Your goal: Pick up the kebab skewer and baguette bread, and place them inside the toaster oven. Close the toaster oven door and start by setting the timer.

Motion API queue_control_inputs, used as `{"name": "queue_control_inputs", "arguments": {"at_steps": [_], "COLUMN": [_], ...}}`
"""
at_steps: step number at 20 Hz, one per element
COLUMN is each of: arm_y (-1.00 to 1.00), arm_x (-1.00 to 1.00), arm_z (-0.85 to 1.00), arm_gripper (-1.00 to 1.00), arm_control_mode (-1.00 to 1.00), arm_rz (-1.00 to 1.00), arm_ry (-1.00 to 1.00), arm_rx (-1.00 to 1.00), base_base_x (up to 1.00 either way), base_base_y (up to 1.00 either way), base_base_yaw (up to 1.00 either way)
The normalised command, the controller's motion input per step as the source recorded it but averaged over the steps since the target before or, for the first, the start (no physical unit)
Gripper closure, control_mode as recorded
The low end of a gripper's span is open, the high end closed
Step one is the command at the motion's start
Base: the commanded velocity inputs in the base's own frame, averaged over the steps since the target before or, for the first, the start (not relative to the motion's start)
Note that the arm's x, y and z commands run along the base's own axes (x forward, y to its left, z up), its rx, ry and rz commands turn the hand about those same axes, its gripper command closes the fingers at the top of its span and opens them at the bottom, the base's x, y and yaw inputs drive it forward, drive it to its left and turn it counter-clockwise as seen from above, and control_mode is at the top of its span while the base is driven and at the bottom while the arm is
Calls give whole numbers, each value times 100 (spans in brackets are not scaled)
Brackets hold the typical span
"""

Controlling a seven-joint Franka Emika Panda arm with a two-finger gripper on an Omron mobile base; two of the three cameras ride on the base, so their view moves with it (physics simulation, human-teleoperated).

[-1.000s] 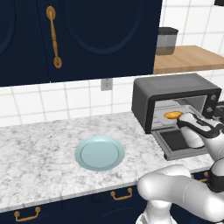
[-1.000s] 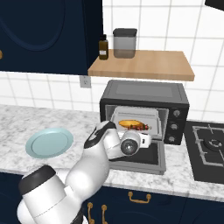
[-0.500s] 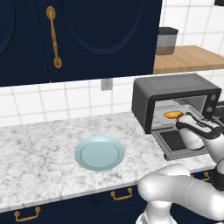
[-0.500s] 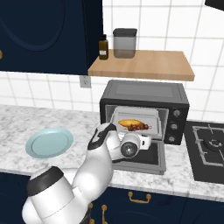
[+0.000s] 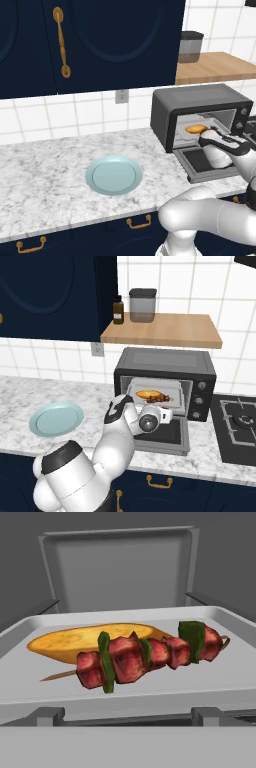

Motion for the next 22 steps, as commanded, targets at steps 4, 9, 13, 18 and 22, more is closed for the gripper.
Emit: {"name": "queue_control_inputs", "arguments": {"at_steps": [4,9,13,18,22], "arm_y": [0,0,0,0,0], "arm_x": [19,16,18,20,20], "arm_z": [0,0,0,0,0], "arm_gripper": [-100,-100,-100,-100,-100], "arm_control_mode": [-100,-100,-100,-100,-100], "arm_rz": [0,0,0,0,0], "arm_ry": [0,0,0,0,0], "arm_rx": [0,0,0,0,0], "base_base_x": [0,0,0,0,0], "base_base_y": [0,0,0,0,0], "base_base_yaw": [0,0,0,0,0]}}
